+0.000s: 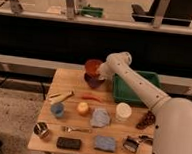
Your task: Stack bowls into tray
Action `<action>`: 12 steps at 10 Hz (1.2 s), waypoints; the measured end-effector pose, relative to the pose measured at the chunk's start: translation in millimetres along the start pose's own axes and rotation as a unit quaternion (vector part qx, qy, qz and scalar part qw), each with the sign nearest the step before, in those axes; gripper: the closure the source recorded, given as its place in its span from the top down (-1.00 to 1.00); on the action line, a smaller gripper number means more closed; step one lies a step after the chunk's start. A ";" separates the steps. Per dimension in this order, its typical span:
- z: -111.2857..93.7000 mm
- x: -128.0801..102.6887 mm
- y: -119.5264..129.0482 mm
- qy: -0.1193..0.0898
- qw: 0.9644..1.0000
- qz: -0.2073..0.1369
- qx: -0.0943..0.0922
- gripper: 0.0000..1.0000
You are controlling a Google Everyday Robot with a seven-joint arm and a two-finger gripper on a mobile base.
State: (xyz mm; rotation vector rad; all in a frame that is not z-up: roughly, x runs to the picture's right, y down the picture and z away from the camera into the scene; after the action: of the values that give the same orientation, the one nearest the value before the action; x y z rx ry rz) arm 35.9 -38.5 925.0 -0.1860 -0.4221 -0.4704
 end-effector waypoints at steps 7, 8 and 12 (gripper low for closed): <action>-5.4 -12.4 -1.1 -0.015 1.000 0.007 0.011 -0.97; -6.3 -14.5 -0.9 -0.016 1.000 0.007 0.012 -0.97; -5.9 -26.4 -1.2 -0.024 1.000 0.007 0.009 -0.97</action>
State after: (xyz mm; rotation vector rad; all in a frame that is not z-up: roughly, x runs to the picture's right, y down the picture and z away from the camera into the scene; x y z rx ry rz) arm 16.1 -30.6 908.3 -0.1837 -0.4711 -0.4501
